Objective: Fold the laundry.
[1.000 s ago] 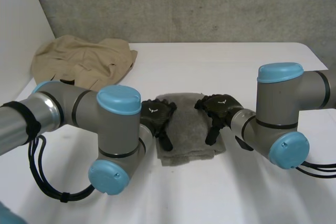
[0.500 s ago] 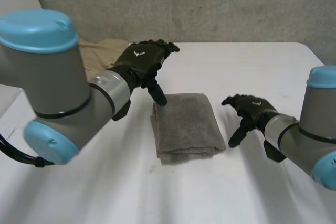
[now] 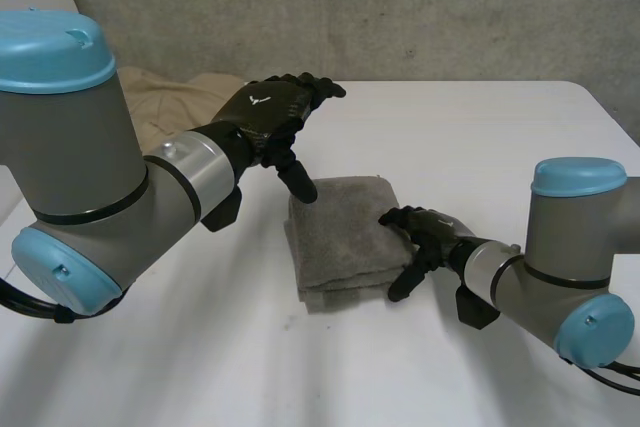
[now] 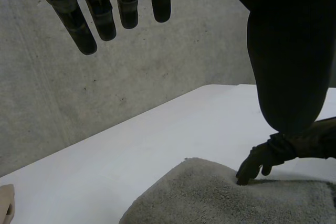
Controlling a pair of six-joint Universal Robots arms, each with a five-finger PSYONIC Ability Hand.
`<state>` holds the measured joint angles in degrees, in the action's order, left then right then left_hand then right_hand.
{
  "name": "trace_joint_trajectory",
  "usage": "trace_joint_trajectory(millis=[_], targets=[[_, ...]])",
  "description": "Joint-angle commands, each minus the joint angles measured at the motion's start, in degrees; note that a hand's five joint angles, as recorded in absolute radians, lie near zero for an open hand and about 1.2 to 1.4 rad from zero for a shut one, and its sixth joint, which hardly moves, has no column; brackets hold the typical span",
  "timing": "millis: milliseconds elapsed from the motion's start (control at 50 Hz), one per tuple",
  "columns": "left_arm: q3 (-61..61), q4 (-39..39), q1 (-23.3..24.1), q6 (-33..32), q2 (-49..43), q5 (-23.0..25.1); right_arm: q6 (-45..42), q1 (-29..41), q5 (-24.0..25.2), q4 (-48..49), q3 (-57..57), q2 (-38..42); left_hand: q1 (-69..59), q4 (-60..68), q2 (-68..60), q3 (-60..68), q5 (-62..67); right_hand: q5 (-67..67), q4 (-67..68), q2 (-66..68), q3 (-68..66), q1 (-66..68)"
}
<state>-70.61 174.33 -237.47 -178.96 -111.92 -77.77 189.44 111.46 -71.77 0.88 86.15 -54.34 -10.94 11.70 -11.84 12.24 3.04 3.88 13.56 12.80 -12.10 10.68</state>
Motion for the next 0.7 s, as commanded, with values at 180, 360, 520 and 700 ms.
trace_joint_trajectory(millis=[180,360,520,700], targets=[[-0.1,0.0,0.0,0.0,-0.5,0.0,2.3,3.5,-2.4,0.6,-7.9,5.6,-1.8,1.0,-0.9,0.5,-0.3,23.4,23.7,24.5,-25.2,26.6],[0.0,0.3,0.0,-0.1,-1.0,0.0,1.8,3.7,-4.4,0.6,-16.4,8.5,-1.8,1.0,-0.9,0.5,-0.3,66.1,66.4,67.2,-67.9,69.3],[0.2,0.5,-0.1,-0.1,-1.6,0.1,-0.8,2.2,-4.4,-0.3,-31.3,13.6,-2.0,1.2,-1.1,0.7,-0.1,66.1,66.4,67.2,-67.9,69.3],[0.7,0.6,-0.1,0.0,-3.0,0.0,-8.6,-12.1,-12.7,-11.1,-64.2,30.2,-2.0,1.2,-1.1,0.7,-0.1,66.1,66.4,67.2,-67.9,69.3]])
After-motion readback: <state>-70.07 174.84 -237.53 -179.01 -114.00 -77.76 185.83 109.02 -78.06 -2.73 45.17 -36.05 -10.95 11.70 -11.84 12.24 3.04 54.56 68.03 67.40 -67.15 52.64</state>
